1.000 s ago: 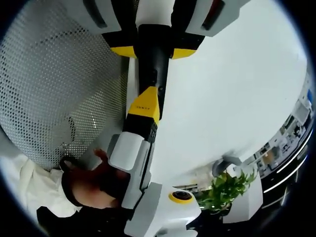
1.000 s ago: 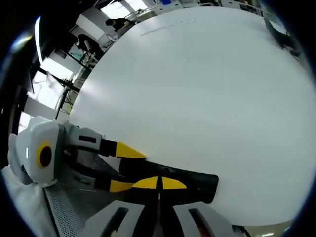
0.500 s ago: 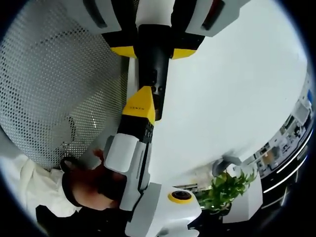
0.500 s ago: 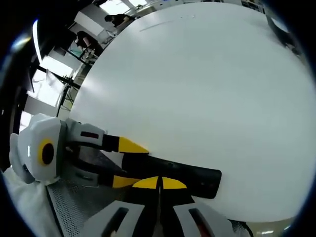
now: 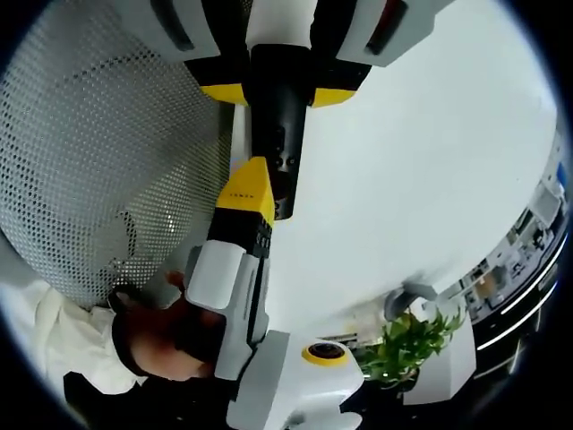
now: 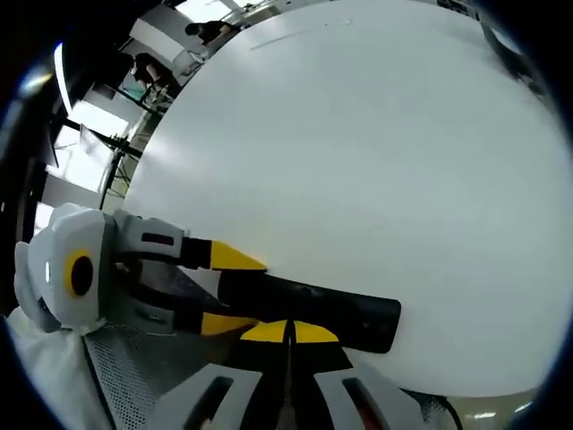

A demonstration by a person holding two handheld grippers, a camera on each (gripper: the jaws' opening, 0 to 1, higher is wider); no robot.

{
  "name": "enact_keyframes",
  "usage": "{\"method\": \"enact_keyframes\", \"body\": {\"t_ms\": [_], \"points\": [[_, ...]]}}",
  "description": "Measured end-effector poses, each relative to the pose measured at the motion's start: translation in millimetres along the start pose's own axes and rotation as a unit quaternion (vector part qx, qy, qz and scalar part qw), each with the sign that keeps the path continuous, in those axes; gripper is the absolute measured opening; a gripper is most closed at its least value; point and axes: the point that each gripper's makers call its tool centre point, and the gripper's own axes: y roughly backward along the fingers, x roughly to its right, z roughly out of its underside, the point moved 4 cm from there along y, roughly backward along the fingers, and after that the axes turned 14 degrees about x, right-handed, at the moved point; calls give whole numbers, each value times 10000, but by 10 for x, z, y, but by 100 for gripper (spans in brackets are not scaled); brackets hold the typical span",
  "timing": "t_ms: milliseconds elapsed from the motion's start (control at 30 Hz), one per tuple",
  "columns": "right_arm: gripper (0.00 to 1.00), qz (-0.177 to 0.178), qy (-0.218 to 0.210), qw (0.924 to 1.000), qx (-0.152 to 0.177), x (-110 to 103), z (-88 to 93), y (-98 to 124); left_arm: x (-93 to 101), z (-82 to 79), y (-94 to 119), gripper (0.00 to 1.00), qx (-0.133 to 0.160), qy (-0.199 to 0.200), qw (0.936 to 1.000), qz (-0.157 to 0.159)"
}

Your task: Press the specified remote control buttons in sequence, fully releasing each button before pressing the next.

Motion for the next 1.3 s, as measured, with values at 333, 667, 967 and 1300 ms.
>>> {"method": "enact_keyframes", "body": {"t_ms": [333, 667, 967, 1300], "points": [[0, 55, 229, 9997, -22, -8, 15, -17, 1, 0, 0, 24, -13, -5, 10000, 5], [0, -63, 84, 9999, -27, 8, -2, -7, 4, 0, -2, 24, -22, 7, 10000, -14], [0, -309, 206, 9987, 335, -87, -84, -43, 3, -3, -3, 24, -75, 1, 10000, -4], [0, -294, 525, 9974, 397, -93, -111, -85, 2, -8, -8, 24, -124, -8, 9999, 10]]}}
